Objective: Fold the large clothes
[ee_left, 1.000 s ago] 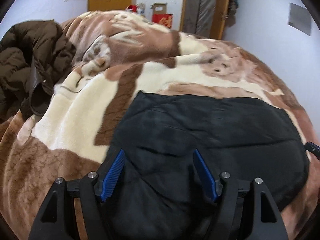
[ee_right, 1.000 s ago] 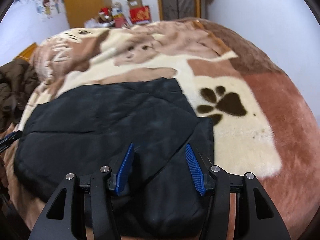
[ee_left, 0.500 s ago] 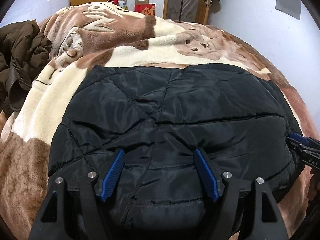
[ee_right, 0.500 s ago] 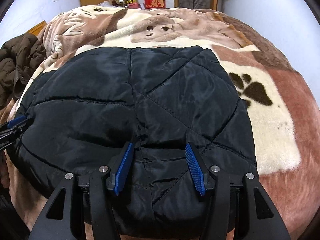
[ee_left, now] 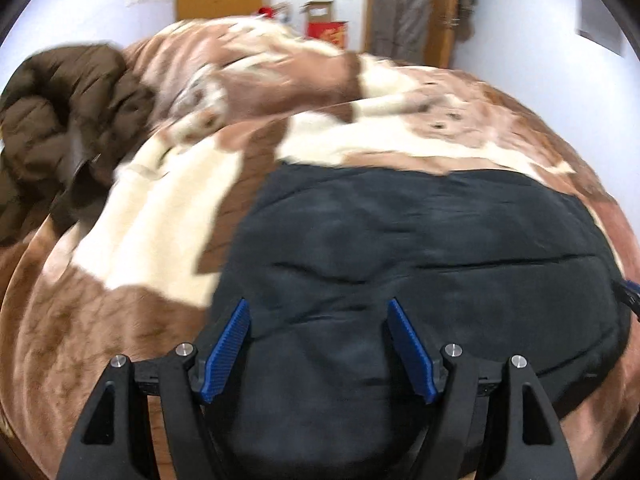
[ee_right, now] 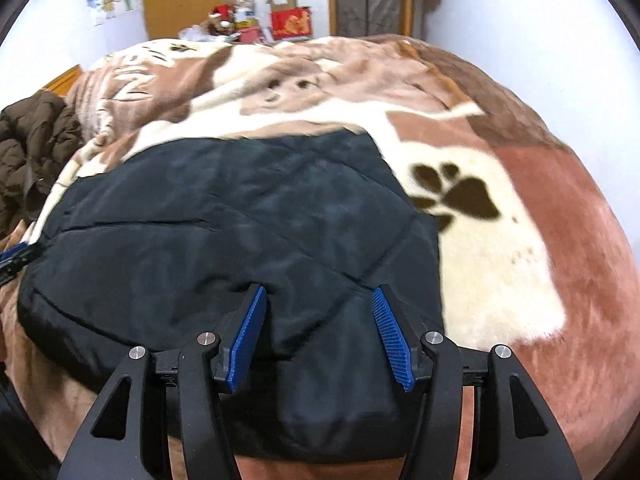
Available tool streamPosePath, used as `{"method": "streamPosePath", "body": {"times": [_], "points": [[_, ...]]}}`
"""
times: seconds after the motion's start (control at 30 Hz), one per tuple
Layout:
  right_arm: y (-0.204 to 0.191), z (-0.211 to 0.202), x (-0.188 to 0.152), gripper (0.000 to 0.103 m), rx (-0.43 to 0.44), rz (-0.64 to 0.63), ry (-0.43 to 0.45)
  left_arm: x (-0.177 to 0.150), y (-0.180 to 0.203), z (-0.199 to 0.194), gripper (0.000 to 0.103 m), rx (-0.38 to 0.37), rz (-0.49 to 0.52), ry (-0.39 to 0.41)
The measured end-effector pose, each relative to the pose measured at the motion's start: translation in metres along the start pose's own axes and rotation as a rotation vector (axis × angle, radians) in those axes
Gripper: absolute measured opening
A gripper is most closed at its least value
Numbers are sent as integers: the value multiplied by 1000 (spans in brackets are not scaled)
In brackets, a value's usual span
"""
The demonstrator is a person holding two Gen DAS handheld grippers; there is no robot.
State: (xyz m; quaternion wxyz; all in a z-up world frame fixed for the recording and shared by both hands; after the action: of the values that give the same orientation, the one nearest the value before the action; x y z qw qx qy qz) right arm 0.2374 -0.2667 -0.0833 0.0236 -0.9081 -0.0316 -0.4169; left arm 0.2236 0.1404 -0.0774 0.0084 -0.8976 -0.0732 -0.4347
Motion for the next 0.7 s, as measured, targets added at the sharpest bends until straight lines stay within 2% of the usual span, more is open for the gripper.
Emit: {"method": "streamPosePath", "body": {"times": [0.1,0.23,0.37,0.7], "points": [[12,6,-6,60,-47,-9,-5,-10,-33,9,74,53,-47,-31],[22,11,-8,62,-39,30,-13,-24,-54,17,74,19,-127,-59],[36,20,-15,70,-27,98,-44,-32,-56,31,75,-33,-179,-88],[52,41,-18,72,59,250,-102,-24,-48,63,78,-106,-211,-112]]}}
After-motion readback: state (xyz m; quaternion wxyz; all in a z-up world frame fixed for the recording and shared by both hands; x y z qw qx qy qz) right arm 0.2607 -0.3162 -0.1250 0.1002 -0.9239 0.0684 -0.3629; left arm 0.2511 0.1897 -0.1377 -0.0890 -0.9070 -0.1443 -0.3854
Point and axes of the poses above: each gripper's, at about its wrist camera, not at the fingertips, and z roughly the way its jaws point, y to its right, x to its top, the point moved 7 cm from there along z, roughly the way its jaws point, and after that the axes turned 12 degrees about y, right-handed, at the moved point
